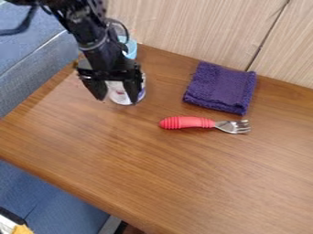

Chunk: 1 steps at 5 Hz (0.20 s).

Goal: Move the can to the left side of the desk

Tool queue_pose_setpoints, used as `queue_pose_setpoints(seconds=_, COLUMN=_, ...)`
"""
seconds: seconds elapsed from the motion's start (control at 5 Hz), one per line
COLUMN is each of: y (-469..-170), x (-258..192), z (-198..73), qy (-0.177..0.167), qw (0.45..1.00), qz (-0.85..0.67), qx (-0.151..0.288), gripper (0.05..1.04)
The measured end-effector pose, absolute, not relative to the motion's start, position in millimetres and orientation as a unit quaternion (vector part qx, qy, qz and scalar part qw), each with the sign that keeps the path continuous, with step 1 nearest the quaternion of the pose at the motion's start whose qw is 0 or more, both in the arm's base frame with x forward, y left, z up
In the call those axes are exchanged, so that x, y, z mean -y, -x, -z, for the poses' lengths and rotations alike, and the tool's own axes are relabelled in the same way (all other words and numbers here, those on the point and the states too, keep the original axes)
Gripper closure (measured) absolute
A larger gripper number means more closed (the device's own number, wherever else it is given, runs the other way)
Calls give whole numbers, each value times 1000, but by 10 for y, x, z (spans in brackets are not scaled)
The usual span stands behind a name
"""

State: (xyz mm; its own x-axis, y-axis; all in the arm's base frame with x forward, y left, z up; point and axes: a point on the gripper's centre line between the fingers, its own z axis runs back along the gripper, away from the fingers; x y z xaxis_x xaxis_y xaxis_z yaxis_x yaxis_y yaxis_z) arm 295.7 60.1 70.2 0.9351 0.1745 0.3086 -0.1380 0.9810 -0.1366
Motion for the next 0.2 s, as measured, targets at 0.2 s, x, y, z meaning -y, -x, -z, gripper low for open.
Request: queue_pose_setpoints(seconds=0.2, y=-2869, x=-514, z=-765, qy=49, qw=989, qz=-32, qx=139, gripper=83)
